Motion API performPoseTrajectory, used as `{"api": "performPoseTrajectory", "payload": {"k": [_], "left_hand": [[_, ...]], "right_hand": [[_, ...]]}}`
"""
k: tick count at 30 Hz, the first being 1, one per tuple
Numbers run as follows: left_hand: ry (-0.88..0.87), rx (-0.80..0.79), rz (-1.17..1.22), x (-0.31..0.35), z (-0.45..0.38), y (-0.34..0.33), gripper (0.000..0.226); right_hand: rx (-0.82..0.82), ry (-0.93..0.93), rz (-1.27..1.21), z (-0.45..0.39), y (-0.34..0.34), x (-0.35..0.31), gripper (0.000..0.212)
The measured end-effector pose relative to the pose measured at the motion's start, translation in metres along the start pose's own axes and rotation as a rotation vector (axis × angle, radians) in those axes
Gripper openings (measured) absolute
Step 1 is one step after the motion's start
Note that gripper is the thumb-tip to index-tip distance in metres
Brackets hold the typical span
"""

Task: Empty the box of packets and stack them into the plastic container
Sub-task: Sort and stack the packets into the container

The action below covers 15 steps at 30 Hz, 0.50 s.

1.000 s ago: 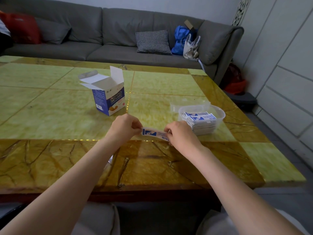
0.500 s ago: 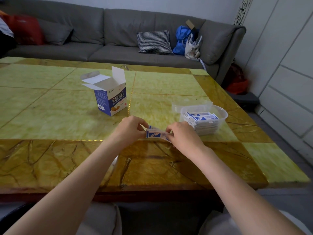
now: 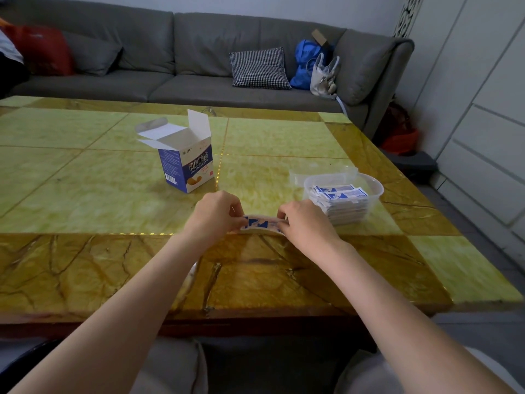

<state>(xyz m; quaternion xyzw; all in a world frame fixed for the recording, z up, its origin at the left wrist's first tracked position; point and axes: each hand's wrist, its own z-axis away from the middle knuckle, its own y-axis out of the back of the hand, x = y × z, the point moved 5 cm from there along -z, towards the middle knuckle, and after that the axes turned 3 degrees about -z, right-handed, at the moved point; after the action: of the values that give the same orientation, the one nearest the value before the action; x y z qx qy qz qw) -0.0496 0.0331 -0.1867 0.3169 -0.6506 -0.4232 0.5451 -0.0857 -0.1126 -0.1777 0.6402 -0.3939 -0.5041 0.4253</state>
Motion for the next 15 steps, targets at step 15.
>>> {"api": "performPoseTrajectory", "payload": {"k": [15], "left_hand": [[-0.008,-0.022,0.066,-0.0046,0.0005,0.0029,0.015]], "right_hand": [[-0.028,-0.009,-0.035,0.0009,0.0009,0.0019,0.017]]}}
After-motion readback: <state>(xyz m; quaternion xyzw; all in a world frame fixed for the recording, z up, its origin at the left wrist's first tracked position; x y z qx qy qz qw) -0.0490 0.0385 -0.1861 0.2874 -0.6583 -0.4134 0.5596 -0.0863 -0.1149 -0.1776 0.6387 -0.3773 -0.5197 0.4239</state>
